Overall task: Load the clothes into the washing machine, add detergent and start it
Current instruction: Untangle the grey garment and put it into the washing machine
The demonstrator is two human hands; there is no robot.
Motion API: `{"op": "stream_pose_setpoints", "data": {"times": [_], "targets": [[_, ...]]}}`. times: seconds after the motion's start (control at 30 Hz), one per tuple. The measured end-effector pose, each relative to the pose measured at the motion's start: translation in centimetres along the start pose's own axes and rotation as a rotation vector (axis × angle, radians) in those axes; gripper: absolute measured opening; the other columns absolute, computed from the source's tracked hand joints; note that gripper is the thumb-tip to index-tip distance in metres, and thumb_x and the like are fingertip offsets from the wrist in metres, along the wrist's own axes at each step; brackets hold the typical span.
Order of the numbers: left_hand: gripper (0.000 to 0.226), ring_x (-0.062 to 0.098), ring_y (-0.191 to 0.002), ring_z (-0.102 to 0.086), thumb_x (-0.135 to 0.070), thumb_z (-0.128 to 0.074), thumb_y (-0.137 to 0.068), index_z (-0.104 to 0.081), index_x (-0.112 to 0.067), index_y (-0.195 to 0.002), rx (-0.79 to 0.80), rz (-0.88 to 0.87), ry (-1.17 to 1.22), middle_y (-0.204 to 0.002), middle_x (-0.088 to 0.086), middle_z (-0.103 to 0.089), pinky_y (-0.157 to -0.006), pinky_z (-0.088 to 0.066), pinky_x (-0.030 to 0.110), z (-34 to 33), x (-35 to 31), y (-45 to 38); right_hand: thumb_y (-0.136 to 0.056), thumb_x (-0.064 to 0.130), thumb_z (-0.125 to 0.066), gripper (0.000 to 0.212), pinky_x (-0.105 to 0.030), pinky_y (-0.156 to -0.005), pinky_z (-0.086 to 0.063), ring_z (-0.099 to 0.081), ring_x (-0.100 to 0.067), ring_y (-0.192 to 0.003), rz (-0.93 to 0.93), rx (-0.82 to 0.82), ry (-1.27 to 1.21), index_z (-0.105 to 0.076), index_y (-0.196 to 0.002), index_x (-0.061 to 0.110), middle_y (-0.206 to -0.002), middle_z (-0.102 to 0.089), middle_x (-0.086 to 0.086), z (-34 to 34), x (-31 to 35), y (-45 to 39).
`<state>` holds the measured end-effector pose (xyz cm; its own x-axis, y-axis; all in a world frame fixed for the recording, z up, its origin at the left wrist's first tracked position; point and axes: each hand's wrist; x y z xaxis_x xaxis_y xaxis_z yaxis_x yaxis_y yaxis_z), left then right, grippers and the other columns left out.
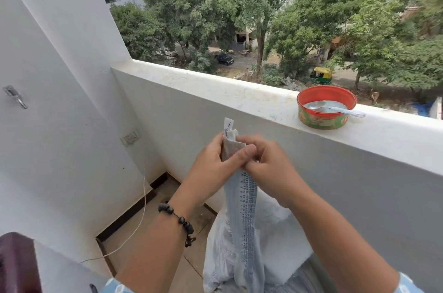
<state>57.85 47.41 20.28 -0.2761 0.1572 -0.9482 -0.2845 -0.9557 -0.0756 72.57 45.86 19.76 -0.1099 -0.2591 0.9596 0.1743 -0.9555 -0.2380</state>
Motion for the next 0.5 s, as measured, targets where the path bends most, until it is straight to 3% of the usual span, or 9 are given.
{"op": "stream_pose_setpoints", "data": {"times": [0.1, 0.13, 0.23, 0.3, 0.4, 0.43, 0.5], "targets": [[0.045, 0.022, -0.102, -0.072, -0.059, -0.068, -0.083, -0.065, -0.028, -0.115, -0.098, -0.031, 0.041, -0.106, 0.004, -0.075, -0.091, -0.057, 0.046, 0.6, 0.2, 0.0, -0.088, -0.015, -0.052, 0.049, -0.041, -0.101, -0.051, -0.064, -0.018, -0.113, -0.06, 0.317, -0.226, -0.061, -0.123, 0.019, -0.115, -0.07, -0.001, 0.4, 0.5, 1.0], [0.037, 0.025, -0.102, -0.072, -0.053, -0.065, -0.089, -0.068, -0.027, -0.115, -0.123, -0.036, 0.054, -0.105, 0.005, -0.076, -0.09, -0.056, 0.048, 1.1, 0.2, 0.1, -0.089, -0.018, -0.049, 0.052, -0.038, -0.099, -0.051, -0.065, -0.018, -0.113, -0.071, 0.323, -0.251, -0.058, -0.128, 0.015, -0.117, -0.07, -0.002, 0.8, 0.1, 0.8], [0.033, 0.034, -0.095, -0.07, -0.045, -0.056, -0.097, -0.072, -0.021, -0.112, -0.167, -0.018, 0.079, -0.102, 0.016, -0.075, -0.091, -0.052, 0.057, 2.9, 0.0, 0.8, -0.088, -0.01, -0.057, 0.04, -0.034, -0.082, -0.055, -0.068, -0.013, -0.091, -0.027, -0.012, -0.136, -0.065, -0.118, 0.015, -0.104, -0.074, -0.005, 1.8, -0.9, 0.0], [0.036, 0.028, -0.088, -0.066, -0.044, -0.054, -0.096, -0.073, -0.016, -0.112, -0.159, -0.008, 0.126, -0.095, 0.016, -0.071, -0.087, -0.052, 0.05, 3.7, -0.8, 1.4, -0.082, 0.011, -0.077, 0.045, -0.03, -0.084, -0.054, -0.063, -0.005, -0.099, 0.016, -0.12, 0.004, -0.063, -0.121, 0.028, -0.112, -0.07, 0.007, 2.0, -1.3, -0.5], [0.039, 0.025, -0.084, -0.064, -0.044, -0.05, -0.091, -0.074, -0.018, -0.107, -0.084, -0.013, 0.106, -0.091, 0.013, -0.069, -0.079, -0.051, 0.038, 4.7, -2.4, 2.3, -0.073, 0.031, -0.083, 0.063, -0.031, -0.096, -0.047, -0.058, -0.001, -0.114, -0.022, 0.149, 0.044, -0.055, -0.129, 0.038, -0.115, -0.067, 0.015, 1.7, -1.3, -1.0], [0.038, 0.024, -0.083, -0.064, -0.044, -0.05, -0.091, -0.075, -0.019, -0.106, -0.079, -0.031, 0.092, -0.091, 0.012, -0.07, -0.077, -0.052, 0.036, 5.1, -2.8, 2.6, -0.074, 0.029, -0.083, 0.057, -0.033, -0.095, -0.046, -0.063, -0.005, -0.106, -0.04, 0.248, 0.037, -0.06, -0.126, 0.034, -0.104, -0.071, 0.012, 1.3, -1.4, -1.1], [0.035, 0.017, -0.08, -0.066, -0.043, -0.049, -0.091, -0.074, -0.022, -0.103, -0.113, -0.066, 0.089, -0.087, 0.006, -0.07, -0.072, -0.055, 0.029, 6.1, -3.6, 3.0, -0.077, 0.023, -0.082, 0.035, -0.031, -0.078, -0.047, -0.062, -0.016, -0.076, -0.064, 0.384, -0.014, -0.071, -0.11, 0.021, -0.076, -0.068, 0.002, 0.3, -1.5, -1.3]]}}
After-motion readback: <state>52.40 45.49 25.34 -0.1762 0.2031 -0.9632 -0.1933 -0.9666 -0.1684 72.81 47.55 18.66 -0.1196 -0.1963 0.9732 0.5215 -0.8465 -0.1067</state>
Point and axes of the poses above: each hand's wrist, its own y-axis away from the middle knuckle, its own z-axis out of the back of the hand, x = y × z
